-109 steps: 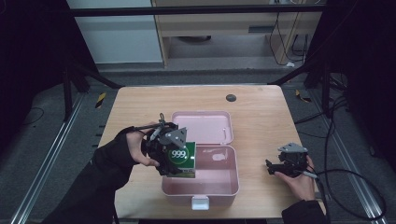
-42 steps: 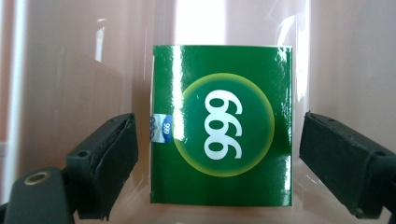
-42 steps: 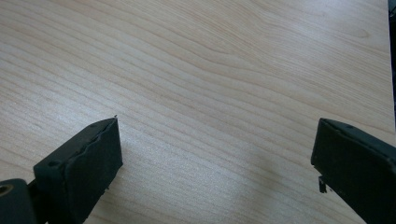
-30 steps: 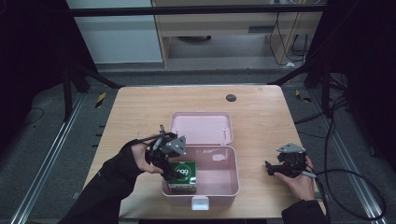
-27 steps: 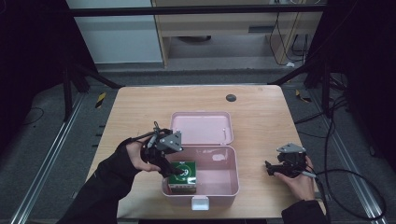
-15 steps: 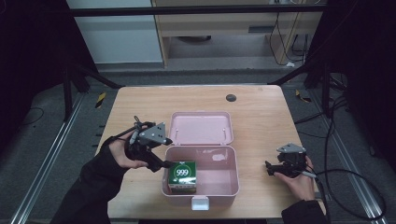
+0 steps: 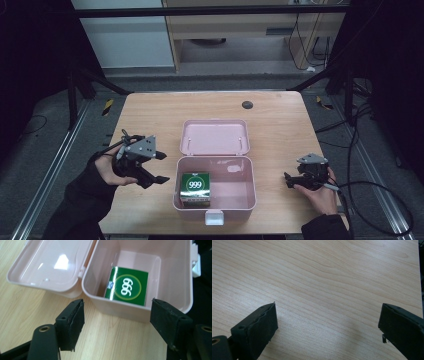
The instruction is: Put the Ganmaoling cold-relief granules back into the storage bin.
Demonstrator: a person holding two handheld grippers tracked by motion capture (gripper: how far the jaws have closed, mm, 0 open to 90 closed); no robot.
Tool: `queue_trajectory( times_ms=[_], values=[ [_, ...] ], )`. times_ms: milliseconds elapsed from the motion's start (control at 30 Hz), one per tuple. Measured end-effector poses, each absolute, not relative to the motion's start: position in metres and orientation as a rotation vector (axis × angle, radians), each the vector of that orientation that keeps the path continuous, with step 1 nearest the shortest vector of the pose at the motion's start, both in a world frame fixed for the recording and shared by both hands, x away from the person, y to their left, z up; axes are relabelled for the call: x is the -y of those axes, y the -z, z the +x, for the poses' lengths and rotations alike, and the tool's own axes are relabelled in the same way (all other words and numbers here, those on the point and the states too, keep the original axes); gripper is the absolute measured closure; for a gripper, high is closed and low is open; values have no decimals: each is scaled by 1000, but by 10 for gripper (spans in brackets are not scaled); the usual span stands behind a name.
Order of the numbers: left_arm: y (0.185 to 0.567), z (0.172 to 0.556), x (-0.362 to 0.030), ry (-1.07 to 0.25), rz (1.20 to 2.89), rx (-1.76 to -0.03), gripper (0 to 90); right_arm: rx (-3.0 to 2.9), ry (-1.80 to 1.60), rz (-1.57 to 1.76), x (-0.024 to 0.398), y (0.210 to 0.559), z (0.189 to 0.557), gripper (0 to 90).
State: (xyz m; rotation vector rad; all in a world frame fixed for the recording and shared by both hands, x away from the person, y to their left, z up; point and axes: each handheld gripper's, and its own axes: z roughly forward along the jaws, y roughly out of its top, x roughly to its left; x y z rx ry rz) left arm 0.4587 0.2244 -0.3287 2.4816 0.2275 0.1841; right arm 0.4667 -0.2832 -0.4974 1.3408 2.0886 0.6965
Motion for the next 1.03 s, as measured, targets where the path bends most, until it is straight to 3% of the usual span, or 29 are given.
queue_trajectory(
  times_ms=[433,1033],
  values=[
    [363,460,-264,-182,2480,-365,264,-2082,-697,1346,284,498,467,25],
    [414,467,-289,-154,2531,-503,230,-2076,-696,1352,286,498,467,22]
  ],
)
